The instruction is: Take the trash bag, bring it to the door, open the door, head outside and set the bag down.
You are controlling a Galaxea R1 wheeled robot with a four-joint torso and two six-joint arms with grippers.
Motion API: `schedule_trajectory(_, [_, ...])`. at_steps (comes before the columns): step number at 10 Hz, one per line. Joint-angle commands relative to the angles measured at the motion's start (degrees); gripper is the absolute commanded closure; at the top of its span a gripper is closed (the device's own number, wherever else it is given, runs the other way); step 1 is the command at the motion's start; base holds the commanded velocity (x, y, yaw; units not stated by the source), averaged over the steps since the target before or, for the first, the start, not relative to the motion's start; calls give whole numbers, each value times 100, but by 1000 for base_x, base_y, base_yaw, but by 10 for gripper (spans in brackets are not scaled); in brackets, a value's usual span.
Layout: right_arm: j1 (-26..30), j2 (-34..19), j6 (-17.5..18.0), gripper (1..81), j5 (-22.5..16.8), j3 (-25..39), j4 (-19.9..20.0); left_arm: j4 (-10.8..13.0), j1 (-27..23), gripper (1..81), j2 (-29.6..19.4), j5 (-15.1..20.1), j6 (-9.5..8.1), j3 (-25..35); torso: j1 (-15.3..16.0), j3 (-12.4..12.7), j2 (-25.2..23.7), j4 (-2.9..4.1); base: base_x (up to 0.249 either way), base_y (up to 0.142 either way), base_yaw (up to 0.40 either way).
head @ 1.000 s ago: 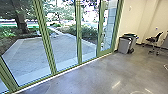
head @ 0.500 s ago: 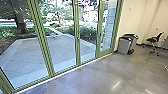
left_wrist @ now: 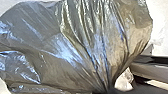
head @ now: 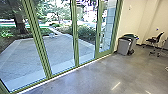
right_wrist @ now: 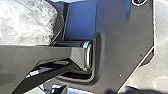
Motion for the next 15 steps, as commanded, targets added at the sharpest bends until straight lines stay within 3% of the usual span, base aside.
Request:
schedule_trajectory(1, [213,39,-43,10,-365,29,-61,43,-212,811,-20,332,47,1,0,0,0,0,125,-99,0])
schedule_trajectory(15, [170,30,-43,10,-356,29,-43,43,-203,811,-2,324,47,9,0,0,0,0,123,-74,0])
